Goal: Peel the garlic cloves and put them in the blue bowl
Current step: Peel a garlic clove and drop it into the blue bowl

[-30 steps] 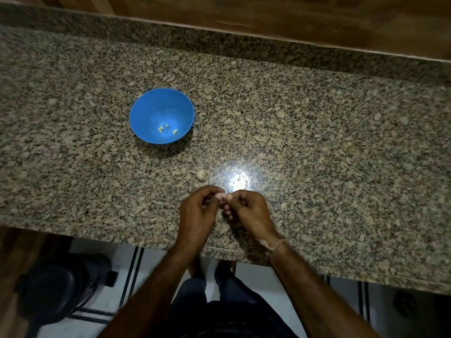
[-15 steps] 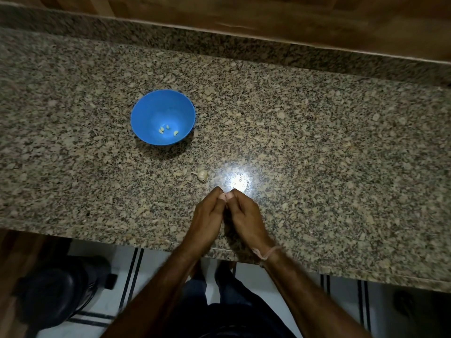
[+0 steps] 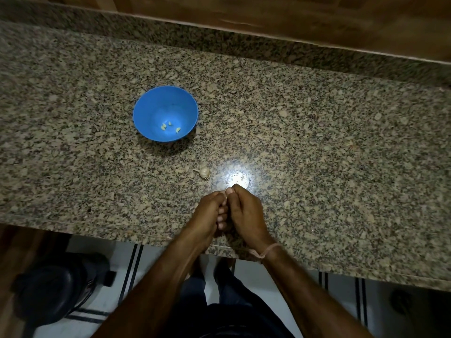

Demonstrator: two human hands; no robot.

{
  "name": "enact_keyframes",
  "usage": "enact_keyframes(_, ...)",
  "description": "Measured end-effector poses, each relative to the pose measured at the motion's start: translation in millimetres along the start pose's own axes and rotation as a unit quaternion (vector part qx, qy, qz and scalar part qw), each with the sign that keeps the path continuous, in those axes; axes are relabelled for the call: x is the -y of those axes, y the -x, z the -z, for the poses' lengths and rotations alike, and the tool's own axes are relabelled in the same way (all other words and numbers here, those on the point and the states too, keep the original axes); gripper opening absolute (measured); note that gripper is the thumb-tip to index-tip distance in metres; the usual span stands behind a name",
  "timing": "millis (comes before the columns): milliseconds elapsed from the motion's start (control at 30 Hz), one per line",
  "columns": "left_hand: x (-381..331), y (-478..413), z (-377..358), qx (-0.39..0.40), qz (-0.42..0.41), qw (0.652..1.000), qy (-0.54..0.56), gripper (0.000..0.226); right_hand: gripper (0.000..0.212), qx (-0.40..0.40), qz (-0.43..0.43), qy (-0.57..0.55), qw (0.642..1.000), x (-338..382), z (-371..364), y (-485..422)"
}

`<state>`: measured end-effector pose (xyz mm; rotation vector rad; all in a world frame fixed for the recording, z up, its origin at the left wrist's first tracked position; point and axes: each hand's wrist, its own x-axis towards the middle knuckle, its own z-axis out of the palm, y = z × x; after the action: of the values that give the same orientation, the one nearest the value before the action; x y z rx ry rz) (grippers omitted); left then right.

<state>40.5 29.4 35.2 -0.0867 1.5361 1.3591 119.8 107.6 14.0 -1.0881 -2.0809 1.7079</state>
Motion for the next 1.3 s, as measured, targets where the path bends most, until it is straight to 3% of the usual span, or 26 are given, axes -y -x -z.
enact_keyframes(100,10.0,2.1,1.3,-0.090,-0.155,0.961,-0.210,0.034,0.033,0.063,-0.157,-0.173,0.970,4.5,-1.8,-2.5)
enact_keyframes(167,8.2,3.8,-2.1,-0.114,-0.166,0.964,-0.175,0.035,0.035,0.067,-0.140,-0.176,0.972,5.4,-3.6,-1.8)
enact_keyframes(267,0.7,1.6,-1.9,-0.059,-0.066,0.995,-0.039,0.038,0.040,0.053,-0.103,-0.143,0.983,1.0,-4.0,-0.7)
enact_keyframes(367,4.3,-4.0,3.9,-0.051,-0.049,0.994,-0.089,0.037,0.039,0.038,-0.091,-0.115,0.988,-4.0,-2.7,0.1)
enact_keyframes(600,20.3,-5.5,8.9,-0.107,-0.221,0.947,-0.206,0.009,0.040,0.032,-0.140,-0.175,0.974,-10.2,-4.7,-2.3)
enact_keyframes(667,17.7,-4.6,8.2,-0.138,-0.242,0.930,-0.240,0.012,0.037,0.026,-0.130,-0.165,0.977,-7.3,-4.5,-1.9)
enact_keyframes(833,16.4,-10.5,8.6,-0.161,-0.205,0.941,-0.217,0.024,0.036,-0.016,-0.003,-0.018,1.000,-1.6,-2.3,1.7)
enact_keyframes(967,20.3,-15.8,3.5,-0.123,-0.090,0.986,-0.067,0.036,0.037,-0.028,0.019,0.020,0.999,-1.3,-0.9,-2.3)
enact_keyframes(1033,21.5,-16.0,4.0,-0.146,-0.138,0.969,-0.143,0.033,0.041,-0.003,-0.034,-0.011,0.999,-3.7,0.3,-4.3)
enact_keyframes(1100,22.9,-13.0,7.4,-0.168,-0.231,0.920,-0.267,0.025,0.046,0.051,-0.155,-0.091,0.982,-0.3,1.4,-4.9)
enact_keyframes(1167,23.3,-9.7,8.9,-0.158,-0.282,0.892,-0.315,0.023,0.046,0.069,-0.189,-0.084,0.976,4.6,2.4,-6.3)
enact_keyframes(1300,27.4,-13.7,6.4,-0.144,-0.278,0.890,-0.331,0.031,0.044,-0.006,-0.002,0.073,0.997,-3.1,-0.4,-5.5)
